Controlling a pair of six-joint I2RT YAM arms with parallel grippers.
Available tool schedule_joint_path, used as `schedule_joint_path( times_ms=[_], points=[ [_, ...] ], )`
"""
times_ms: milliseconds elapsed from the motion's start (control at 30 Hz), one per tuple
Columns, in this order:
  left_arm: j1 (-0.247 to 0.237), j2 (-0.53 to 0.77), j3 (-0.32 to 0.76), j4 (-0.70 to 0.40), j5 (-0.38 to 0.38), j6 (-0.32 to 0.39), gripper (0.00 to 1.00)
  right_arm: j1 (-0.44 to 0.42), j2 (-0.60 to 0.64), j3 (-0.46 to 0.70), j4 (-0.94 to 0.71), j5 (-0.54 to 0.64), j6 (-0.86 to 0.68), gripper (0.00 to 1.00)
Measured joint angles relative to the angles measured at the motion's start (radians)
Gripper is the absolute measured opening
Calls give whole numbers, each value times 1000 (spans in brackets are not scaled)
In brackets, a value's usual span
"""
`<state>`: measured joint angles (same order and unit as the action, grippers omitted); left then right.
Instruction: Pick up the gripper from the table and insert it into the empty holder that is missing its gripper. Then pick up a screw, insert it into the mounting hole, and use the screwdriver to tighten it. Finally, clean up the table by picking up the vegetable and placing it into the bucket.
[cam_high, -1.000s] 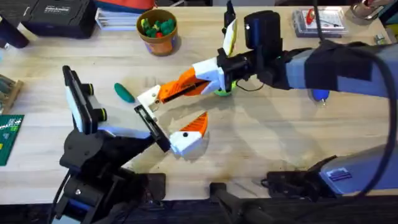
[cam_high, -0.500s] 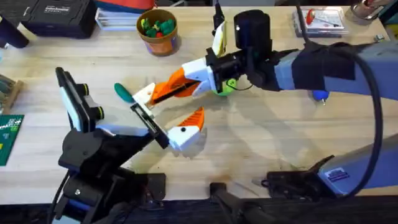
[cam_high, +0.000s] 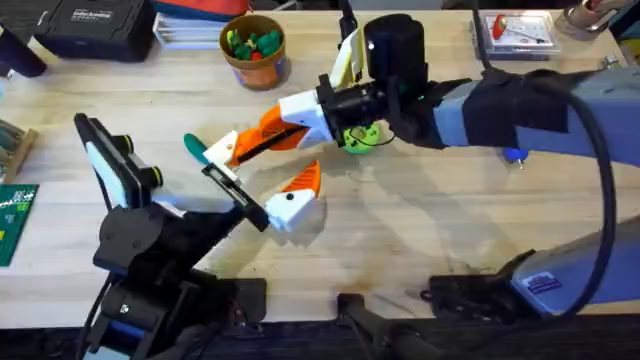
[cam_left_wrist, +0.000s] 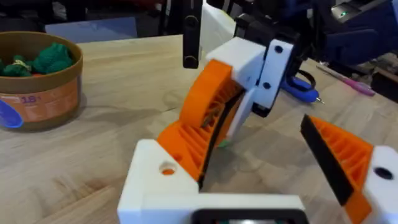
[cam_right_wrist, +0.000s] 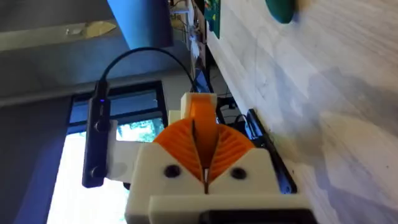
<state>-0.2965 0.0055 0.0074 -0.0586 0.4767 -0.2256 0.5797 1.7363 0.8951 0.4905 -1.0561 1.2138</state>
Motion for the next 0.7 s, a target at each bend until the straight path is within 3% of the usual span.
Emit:
schedule_joint_path(
  times_ms=[700],
  points=[
    [0,0,0,2,25,-10,986,-18,0,0,-6,60,63,8]
  ],
)
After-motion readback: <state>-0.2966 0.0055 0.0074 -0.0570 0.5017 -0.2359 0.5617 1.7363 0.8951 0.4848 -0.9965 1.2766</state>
